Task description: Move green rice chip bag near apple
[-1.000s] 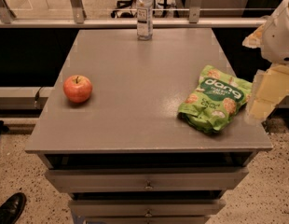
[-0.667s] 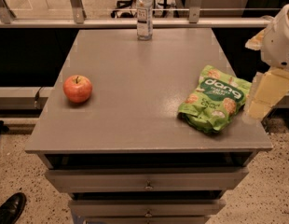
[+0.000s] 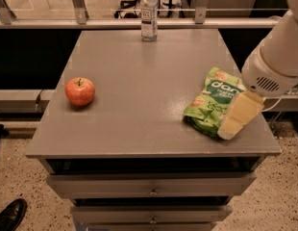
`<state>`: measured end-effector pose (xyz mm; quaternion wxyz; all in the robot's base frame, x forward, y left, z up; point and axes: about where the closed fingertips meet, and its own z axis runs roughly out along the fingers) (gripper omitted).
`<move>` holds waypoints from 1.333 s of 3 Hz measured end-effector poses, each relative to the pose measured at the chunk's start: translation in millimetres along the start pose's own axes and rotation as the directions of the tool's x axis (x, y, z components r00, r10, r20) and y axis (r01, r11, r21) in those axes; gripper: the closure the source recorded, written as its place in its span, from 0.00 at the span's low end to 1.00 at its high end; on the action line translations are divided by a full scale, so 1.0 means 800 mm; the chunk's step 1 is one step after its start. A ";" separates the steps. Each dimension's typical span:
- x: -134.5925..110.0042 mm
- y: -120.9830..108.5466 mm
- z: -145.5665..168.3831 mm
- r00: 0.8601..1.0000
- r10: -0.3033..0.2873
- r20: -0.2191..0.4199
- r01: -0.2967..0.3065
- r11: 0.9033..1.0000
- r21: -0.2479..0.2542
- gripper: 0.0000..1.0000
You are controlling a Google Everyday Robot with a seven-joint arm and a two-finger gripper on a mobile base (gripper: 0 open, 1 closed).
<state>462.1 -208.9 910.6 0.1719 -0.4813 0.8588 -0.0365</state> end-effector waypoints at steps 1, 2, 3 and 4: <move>-0.007 0.023 0.022 0.998 0.061 -0.001 -0.061 0.997 -0.037 0.00; -0.021 0.034 0.054 0.997 0.071 0.022 -0.070 0.997 -0.027 0.00; -0.038 0.016 0.074 0.996 0.061 0.065 -0.063 0.998 0.022 0.02; -0.051 -0.004 0.084 0.993 0.047 0.105 -0.054 0.996 0.069 0.33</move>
Offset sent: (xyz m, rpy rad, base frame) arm 0.0047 0.0506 -0.0676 0.0762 0.0047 -0.0566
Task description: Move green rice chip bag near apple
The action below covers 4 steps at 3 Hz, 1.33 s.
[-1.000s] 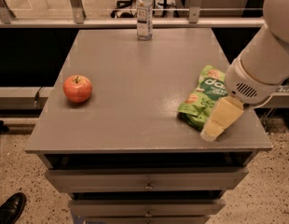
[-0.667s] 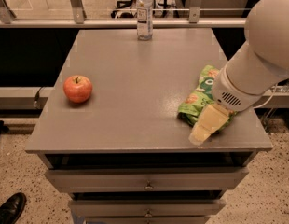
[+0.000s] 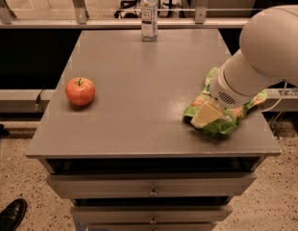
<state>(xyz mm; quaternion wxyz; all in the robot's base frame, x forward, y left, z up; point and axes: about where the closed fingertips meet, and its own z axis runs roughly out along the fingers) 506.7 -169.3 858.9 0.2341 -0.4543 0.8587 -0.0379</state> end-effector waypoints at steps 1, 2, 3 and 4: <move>0.005 -0.005 0.008 1.000 -0.005 0.001 0.005 1.000 0.015 0.57; 0.006 -0.012 -0.005 1.000 -0.018 0.023 0.017 0.999 0.033 0.88; -0.014 -0.013 -0.031 0.995 -0.059 0.076 0.056 0.998 0.041 1.00; -0.064 0.021 -0.077 0.963 -0.171 0.206 0.173 0.985 0.011 1.00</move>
Offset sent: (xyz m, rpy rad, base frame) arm 0.0042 -0.0199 0.0002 -0.0098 -0.0447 0.0052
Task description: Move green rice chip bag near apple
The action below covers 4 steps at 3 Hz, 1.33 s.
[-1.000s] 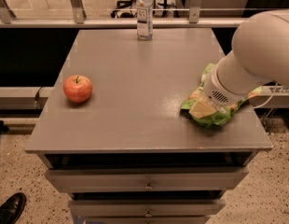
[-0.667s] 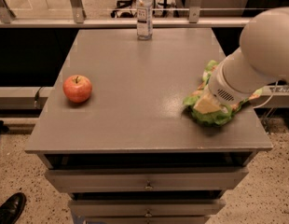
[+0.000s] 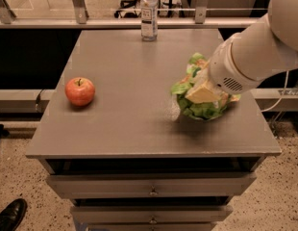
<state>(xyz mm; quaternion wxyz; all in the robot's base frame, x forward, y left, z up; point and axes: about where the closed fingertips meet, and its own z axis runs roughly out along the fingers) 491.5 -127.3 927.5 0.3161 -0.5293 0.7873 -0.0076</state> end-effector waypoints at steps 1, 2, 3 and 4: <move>-0.063 0.062 -0.001 0.976 -0.153 0.155 0.167 0.983 -0.081 1.00; -0.102 0.106 0.010 0.931 -0.265 0.253 0.300 0.947 -0.112 1.00; -0.150 0.132 0.032 0.867 -0.373 0.329 0.422 0.902 -0.089 1.00; -0.171 0.135 0.045 0.840 -0.416 0.350 0.464 0.884 -0.063 1.00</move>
Offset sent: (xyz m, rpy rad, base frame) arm -0.0684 0.1578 -0.0029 0.1164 -0.1090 0.5858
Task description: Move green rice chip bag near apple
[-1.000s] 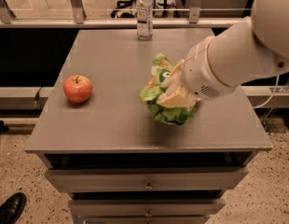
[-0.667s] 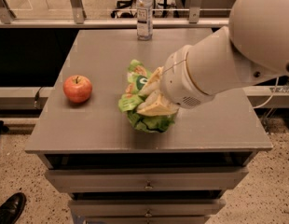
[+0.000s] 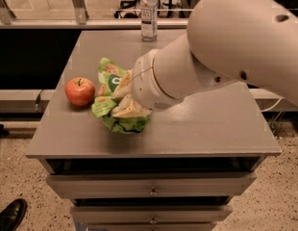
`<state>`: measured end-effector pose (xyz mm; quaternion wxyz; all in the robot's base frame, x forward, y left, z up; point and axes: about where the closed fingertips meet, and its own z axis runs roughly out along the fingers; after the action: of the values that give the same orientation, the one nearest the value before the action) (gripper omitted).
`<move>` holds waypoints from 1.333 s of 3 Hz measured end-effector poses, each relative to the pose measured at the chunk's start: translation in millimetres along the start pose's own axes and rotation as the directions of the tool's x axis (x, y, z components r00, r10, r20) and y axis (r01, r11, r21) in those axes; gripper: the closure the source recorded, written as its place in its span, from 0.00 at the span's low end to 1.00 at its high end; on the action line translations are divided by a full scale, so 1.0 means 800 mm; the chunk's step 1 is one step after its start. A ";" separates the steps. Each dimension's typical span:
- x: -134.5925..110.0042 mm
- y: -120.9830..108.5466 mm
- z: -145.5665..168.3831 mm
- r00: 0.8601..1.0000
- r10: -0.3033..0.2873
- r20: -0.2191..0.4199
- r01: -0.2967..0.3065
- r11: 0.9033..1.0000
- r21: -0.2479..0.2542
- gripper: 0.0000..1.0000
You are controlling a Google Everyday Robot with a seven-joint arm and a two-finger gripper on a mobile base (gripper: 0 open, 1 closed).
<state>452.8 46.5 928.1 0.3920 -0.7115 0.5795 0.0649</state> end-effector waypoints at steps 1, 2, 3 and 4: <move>0.002 -0.017 0.028 1.000 -0.023 -0.002 0.023 1.000 0.003 1.00; 0.007 -0.026 0.046 1.000 -0.029 -0.009 0.029 1.000 0.003 1.00; 0.010 -0.037 0.078 0.999 -0.041 -0.007 0.041 0.999 -0.003 1.00; 0.015 -0.043 0.095 0.998 -0.054 -0.011 0.054 0.999 -0.005 1.00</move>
Offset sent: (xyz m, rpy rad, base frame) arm 0.0525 0.0234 -0.0318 -0.0229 -0.0172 0.0116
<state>514.6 86.1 886.2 0.3888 -0.7282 0.5620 0.0516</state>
